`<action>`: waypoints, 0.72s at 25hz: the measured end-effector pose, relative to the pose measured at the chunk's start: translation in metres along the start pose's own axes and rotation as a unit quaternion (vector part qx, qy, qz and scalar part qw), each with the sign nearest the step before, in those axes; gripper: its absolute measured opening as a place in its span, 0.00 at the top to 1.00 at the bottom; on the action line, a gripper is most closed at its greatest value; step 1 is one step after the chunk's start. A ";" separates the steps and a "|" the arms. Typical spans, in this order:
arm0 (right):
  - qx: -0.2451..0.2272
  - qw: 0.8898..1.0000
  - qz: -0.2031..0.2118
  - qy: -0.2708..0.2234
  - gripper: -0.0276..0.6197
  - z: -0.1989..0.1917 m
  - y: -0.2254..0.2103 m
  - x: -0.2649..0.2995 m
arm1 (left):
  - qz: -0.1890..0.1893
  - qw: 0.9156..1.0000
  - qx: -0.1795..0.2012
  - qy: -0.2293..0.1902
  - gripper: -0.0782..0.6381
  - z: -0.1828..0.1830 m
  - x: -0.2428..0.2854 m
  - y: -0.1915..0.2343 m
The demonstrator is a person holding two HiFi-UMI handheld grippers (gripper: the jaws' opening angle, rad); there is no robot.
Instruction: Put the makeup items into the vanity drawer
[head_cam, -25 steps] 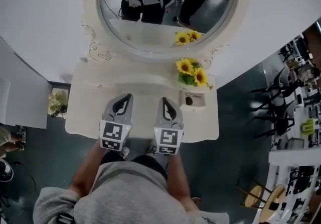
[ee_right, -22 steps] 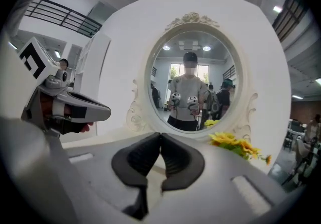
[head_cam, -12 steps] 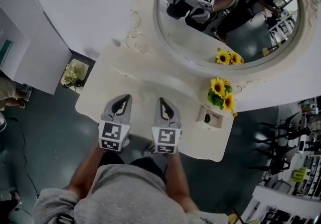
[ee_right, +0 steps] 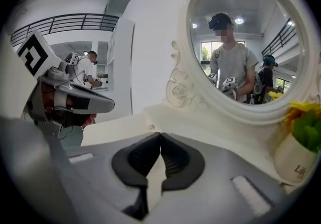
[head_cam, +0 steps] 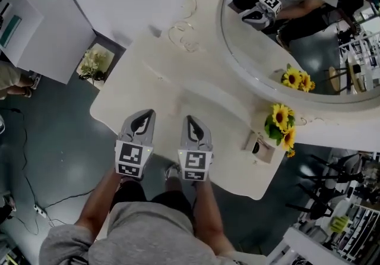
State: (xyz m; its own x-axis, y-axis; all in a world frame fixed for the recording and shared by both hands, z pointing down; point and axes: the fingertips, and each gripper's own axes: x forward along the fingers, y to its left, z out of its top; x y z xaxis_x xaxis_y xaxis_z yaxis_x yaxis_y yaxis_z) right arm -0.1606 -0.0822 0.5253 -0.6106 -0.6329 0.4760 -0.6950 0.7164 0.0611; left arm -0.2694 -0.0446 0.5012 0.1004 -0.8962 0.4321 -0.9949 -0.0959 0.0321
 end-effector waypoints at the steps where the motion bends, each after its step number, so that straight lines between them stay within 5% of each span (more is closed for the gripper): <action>1: 0.001 1.000 0.008 0.007 0.95 -0.007 0.004 0.003 | 0.003 1.000 -0.004 0.007 0.88 -0.007 0.000 0.001; 11: -0.003 0.998 0.040 0.043 0.95 -0.053 0.019 0.046 | 0.021 0.999 -0.027 0.037 0.88 -0.056 0.014 0.016; 18: 0.016 0.995 0.063 0.073 0.65 -0.074 0.029 0.064 | 0.024 0.998 -0.037 0.048 0.88 -0.073 0.016 0.017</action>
State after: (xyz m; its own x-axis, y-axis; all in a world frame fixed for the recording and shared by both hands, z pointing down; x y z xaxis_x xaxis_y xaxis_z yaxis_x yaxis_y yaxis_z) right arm -0.1913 -0.0800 0.6226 -0.6331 -0.4884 0.6006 -0.6298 0.7761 -0.0327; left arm -0.2857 -0.0293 0.5742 0.0554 -0.8528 0.5193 -0.9970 -0.0189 0.0754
